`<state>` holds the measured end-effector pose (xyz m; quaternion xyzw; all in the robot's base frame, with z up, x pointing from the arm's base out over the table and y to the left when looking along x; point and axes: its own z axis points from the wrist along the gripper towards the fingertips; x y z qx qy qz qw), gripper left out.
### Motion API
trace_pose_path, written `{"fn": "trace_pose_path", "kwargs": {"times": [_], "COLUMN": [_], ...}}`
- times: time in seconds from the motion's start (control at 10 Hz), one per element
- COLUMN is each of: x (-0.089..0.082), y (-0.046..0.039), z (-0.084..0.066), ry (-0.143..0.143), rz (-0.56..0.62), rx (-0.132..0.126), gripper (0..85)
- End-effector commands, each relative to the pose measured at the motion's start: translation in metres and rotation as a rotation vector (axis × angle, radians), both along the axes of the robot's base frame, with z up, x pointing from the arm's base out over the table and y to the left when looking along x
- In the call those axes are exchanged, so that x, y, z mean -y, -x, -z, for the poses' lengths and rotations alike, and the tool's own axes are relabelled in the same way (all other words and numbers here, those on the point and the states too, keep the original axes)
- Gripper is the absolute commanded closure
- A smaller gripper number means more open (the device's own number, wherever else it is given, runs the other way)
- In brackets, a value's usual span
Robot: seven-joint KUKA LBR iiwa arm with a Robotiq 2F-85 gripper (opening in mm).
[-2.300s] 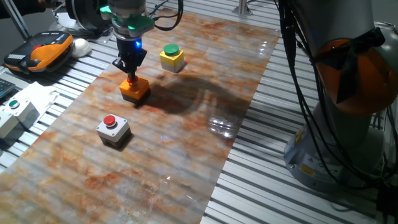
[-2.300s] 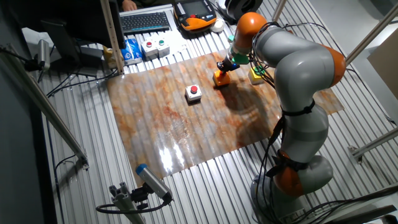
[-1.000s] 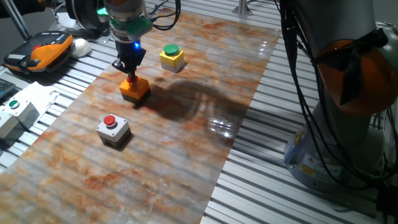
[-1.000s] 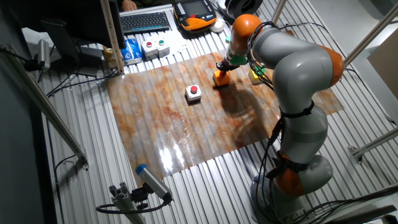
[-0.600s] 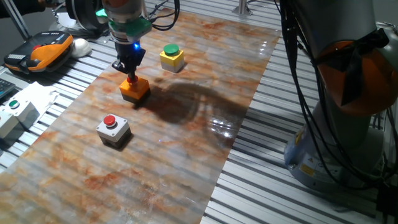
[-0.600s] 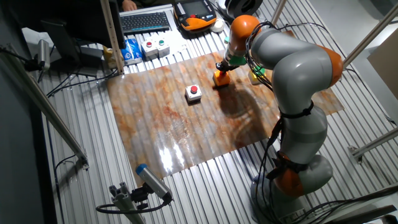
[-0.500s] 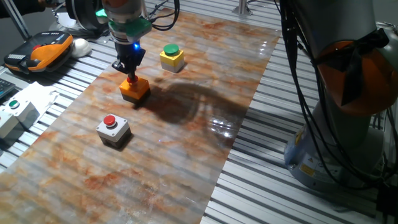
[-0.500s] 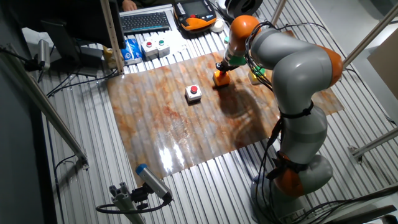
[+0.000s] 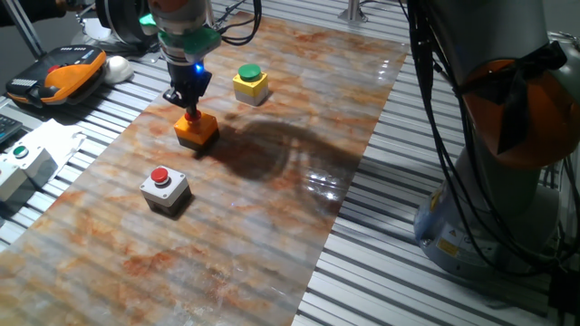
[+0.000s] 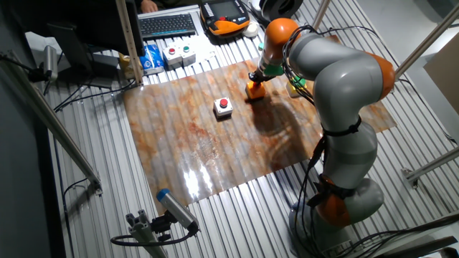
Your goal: Press three buttons from left to right in sequence
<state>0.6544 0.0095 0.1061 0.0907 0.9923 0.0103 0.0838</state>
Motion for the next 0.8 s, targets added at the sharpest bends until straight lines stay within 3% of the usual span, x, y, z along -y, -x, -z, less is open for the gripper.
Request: {"fn": "trace_pose_path", "kwargs": {"times": [0.0,0.7], "x": [-0.0003,-0.0005], "y": [0.0001,-0.0007], "z": [0.0017,0.0042], "ry": [-0.001,0.000], "rz": [0.000,0.001], "rx": [0.000,0.008], "gripper": [85.0,85.0]}}
